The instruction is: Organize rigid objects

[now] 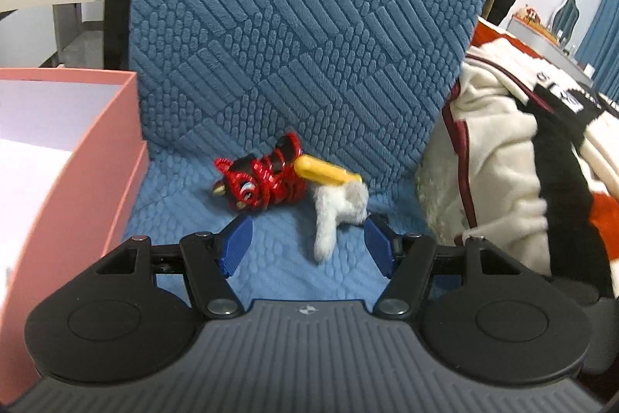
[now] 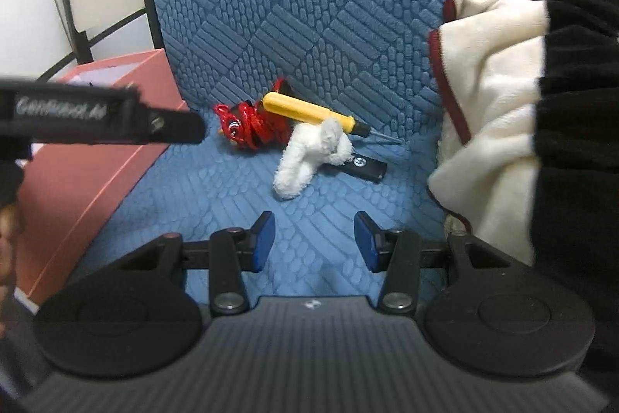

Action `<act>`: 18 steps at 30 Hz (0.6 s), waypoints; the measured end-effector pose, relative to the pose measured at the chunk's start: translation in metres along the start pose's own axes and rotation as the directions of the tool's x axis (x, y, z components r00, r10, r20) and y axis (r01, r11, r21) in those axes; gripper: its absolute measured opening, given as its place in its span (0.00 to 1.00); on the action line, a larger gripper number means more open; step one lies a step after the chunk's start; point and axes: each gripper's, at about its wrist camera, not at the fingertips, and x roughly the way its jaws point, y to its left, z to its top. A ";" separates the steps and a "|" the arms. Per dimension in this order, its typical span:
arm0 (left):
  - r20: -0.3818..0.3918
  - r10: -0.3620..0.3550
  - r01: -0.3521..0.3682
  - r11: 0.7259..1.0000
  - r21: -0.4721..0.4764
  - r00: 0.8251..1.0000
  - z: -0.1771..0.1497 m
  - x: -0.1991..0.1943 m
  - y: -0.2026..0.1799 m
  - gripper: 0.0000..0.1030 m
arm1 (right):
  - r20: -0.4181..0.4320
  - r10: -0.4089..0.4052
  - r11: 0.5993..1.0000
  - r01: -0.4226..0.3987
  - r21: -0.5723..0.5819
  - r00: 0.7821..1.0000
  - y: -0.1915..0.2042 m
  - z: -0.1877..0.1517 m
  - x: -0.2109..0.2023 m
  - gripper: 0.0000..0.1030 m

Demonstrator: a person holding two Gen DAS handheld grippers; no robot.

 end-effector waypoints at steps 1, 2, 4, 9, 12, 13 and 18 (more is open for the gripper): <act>0.005 -0.005 0.006 1.000 -0.004 1.000 0.003 0.006 0.000 0.67 | 0.006 -0.001 1.000 0.001 -0.005 1.000 0.000 0.000 0.004 0.47; 0.007 -0.011 0.012 1.000 -0.011 1.000 0.005 0.011 0.001 0.67 | 0.009 -0.005 1.000 0.005 -0.007 1.000 0.001 0.002 0.008 0.47; 0.006 -0.033 0.033 0.999 -0.031 0.999 0.010 0.022 0.002 0.67 | 0.012 -0.004 1.000 0.003 0.016 1.000 -0.002 0.006 0.015 0.47; 0.003 -0.052 0.052 0.998 -0.043 0.999 0.022 0.047 0.001 0.67 | 0.018 -0.003 0.993 0.000 0.119 1.000 -0.016 0.015 0.034 0.47; 0.000 -0.076 0.075 0.996 -0.055 0.997 0.031 0.061 0.002 0.66 | 0.035 -0.020 0.988 0.015 0.151 0.999 -0.019 0.019 0.043 0.47; 0.001 -0.078 0.078 0.995 -0.056 0.997 0.033 0.065 0.002 0.66 | 0.040 -0.025 0.987 0.018 0.159 0.999 -0.019 0.020 0.047 0.47; -0.008 -0.095 0.094 0.992 -0.085 0.995 0.044 0.084 0.005 0.62 | 0.061 -0.017 0.978 0.004 0.209 0.998 -0.021 0.025 0.065 0.47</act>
